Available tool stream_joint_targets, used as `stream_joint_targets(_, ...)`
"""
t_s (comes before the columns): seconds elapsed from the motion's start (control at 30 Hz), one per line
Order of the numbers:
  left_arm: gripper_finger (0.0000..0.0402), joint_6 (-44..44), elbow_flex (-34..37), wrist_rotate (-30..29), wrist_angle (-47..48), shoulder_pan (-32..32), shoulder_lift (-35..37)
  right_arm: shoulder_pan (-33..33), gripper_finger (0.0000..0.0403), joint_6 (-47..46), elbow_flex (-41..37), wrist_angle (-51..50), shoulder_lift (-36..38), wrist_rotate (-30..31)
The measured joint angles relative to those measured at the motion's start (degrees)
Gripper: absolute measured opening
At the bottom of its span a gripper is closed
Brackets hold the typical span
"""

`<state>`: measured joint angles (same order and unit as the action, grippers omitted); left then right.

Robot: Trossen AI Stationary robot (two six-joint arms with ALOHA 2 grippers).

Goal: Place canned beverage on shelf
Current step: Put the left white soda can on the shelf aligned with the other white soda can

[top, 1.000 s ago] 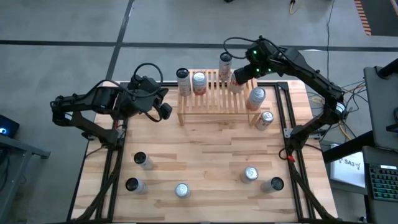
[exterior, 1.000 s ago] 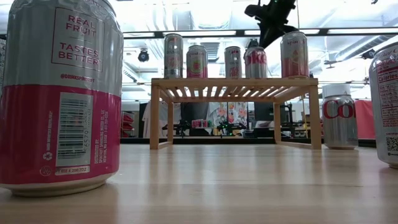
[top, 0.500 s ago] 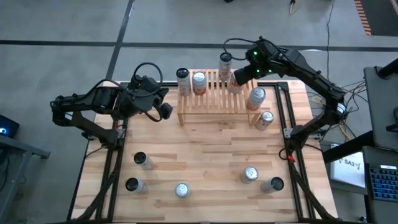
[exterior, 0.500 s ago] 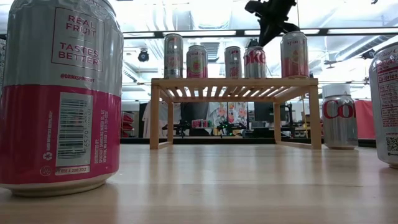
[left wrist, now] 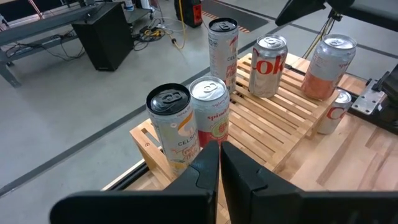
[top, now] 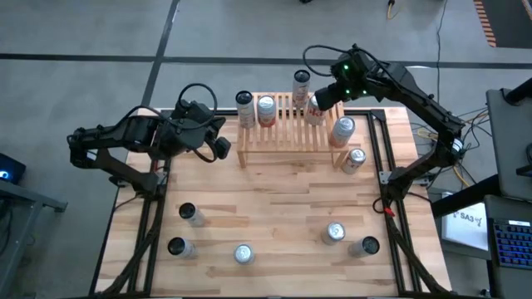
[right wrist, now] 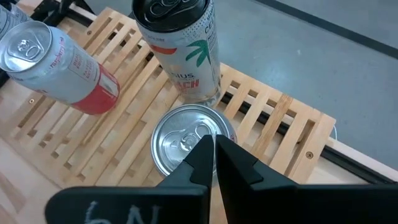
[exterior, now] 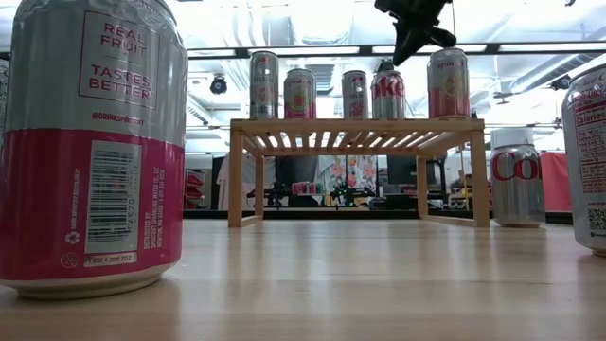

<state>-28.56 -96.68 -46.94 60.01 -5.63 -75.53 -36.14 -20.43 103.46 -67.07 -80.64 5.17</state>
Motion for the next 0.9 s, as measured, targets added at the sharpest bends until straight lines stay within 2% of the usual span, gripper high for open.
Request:
stream_joint_targets(0.37,0.0,0.0,0.0,3.26,0.02,-0.01,-0.02,1.44,0.0011,-0.61,-0.04,0.02,0.19,-1.11)
stream_joint_targets(0.7,0.0,0.62,0.0,17.92,1.69,-0.04,0.0,3.61,0.0011,-0.57,-0.07,1.86,3.51,-1.07)
stream_joint_targets(0.9,0.0,-4.66,0.0,26.4,5.71,-0.01,0.03,3.65,0.0011,-0.36,-0.07,5.25,5.28,-1.06)
